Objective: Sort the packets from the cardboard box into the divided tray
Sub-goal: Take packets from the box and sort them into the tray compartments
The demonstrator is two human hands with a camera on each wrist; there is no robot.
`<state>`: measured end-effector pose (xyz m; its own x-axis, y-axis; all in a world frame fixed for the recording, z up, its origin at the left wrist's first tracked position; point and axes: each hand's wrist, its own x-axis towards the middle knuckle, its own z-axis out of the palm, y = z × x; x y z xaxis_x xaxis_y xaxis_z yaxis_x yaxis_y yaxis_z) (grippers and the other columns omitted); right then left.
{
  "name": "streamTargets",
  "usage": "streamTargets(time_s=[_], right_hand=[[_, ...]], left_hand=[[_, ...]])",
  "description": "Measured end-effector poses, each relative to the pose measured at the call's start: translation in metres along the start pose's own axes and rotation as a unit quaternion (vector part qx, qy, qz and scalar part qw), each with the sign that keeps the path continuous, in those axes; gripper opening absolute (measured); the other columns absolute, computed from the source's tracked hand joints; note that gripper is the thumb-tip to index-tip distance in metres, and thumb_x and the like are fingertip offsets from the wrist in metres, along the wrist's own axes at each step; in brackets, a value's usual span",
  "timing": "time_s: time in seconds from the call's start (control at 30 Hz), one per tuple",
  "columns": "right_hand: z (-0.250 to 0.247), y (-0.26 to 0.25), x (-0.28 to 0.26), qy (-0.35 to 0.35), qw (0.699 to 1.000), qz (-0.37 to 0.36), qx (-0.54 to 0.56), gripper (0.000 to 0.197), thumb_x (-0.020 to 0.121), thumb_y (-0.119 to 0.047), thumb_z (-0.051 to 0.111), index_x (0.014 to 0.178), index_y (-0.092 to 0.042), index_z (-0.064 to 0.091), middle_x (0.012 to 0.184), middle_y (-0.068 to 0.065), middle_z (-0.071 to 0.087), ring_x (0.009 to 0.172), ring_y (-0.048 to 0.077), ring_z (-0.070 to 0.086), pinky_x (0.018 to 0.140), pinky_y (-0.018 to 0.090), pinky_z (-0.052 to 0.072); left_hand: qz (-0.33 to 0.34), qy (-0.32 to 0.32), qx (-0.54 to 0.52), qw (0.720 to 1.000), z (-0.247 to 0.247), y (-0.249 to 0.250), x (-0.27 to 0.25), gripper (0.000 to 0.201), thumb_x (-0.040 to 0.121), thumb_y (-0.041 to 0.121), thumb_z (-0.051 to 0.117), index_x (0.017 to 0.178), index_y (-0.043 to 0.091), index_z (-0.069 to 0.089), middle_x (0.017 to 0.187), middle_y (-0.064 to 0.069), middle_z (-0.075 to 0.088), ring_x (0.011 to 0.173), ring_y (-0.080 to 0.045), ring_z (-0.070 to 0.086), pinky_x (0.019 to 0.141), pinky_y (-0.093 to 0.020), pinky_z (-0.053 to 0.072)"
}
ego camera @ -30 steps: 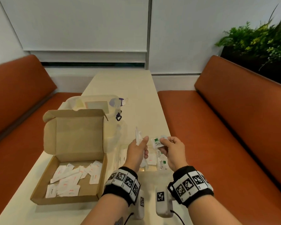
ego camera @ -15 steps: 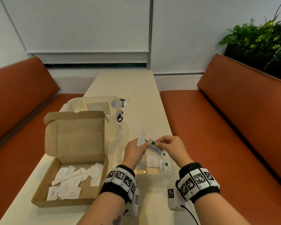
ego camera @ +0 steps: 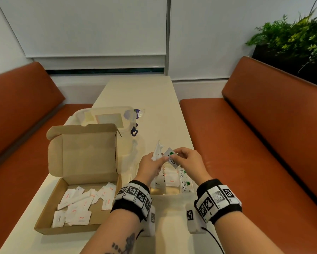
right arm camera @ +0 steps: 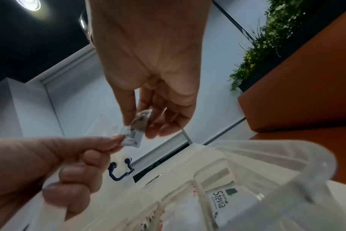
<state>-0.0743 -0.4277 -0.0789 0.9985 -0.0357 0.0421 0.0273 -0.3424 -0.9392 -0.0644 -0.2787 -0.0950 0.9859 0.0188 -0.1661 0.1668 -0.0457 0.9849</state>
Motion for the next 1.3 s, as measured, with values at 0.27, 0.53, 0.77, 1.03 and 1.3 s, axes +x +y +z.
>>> streamTargets(time_s=[0.27, 0.53, 0.77, 1.03, 1.3], right_hand=[[0.005, 0.008, 0.003, 0.033, 0.999, 0.029, 0.029, 0.008, 0.086, -0.011, 0.066, 0.091, -0.016, 0.065, 0.074, 0.004, 0.068, 0.068, 0.017, 0.064, 0.071, 0.037, 0.055], [-0.012, 0.024, 0.004, 0.079, 0.991, 0.060, -0.086, 0.021, 0.084, 0.003, 0.053, 0.081, -0.018, 0.055, 0.071, 0.006, 0.059, 0.055, 0.016, 0.058, 0.056, 0.031, 0.052], [0.002, 0.038, 0.001, 0.066, 0.923, 0.079, -0.370, 0.021, 0.087, -0.007, 0.046, 0.089, -0.020, 0.063, 0.084, 0.001, 0.051, 0.081, 0.019, 0.050, 0.069, 0.027, 0.043], [0.003, 0.041, 0.002, 0.001, 0.834, 0.047, -0.549, 0.026, 0.089, -0.008, 0.041, 0.094, -0.021, 0.063, 0.087, -0.001, 0.059, 0.084, 0.018, 0.039, 0.075, 0.031, 0.032], [0.004, 0.045, 0.003, -0.049, 0.806, 0.010, -0.590, 0.021, 0.086, -0.040, 0.060, 0.104, -0.035, 0.068, 0.114, -0.004, 0.052, 0.108, 0.020, 0.037, 0.087, 0.033, 0.033]], left_hand=[[-0.016, -0.016, -0.022, 1.000, 0.003, -0.002, 0.007, 0.013, 0.088, 0.012, 0.066, 0.078, 0.013, 0.058, 0.055, 0.001, 0.040, 0.045, -0.011, 0.033, 0.041, -0.020, 0.027], [-0.013, 0.022, -0.015, 1.000, 0.006, -0.012, 0.006, 0.026, 0.091, 0.025, 0.062, 0.072, 0.013, 0.050, 0.057, 0.000, 0.044, 0.048, -0.013, 0.037, 0.046, -0.023, 0.031], [-0.028, 0.036, -0.043, 0.998, 0.002, -0.017, 0.008, 0.025, 0.091, 0.023, 0.062, 0.073, 0.011, 0.049, 0.057, -0.001, 0.045, 0.045, -0.012, 0.037, 0.043, -0.021, 0.030], [-0.043, 0.035, -0.051, 0.997, 0.000, -0.018, 0.013, 0.017, 0.093, 0.026, 0.058, 0.087, 0.010, 0.056, 0.061, -0.001, 0.049, 0.048, -0.011, 0.041, 0.044, -0.021, 0.034], [-0.093, 0.014, -0.152, 0.984, -0.001, -0.009, 0.013, 0.023, 0.092, 0.002, 0.039, 0.108, 0.005, 0.055, 0.063, -0.004, 0.043, 0.049, -0.012, 0.037, 0.044, -0.021, 0.030]])
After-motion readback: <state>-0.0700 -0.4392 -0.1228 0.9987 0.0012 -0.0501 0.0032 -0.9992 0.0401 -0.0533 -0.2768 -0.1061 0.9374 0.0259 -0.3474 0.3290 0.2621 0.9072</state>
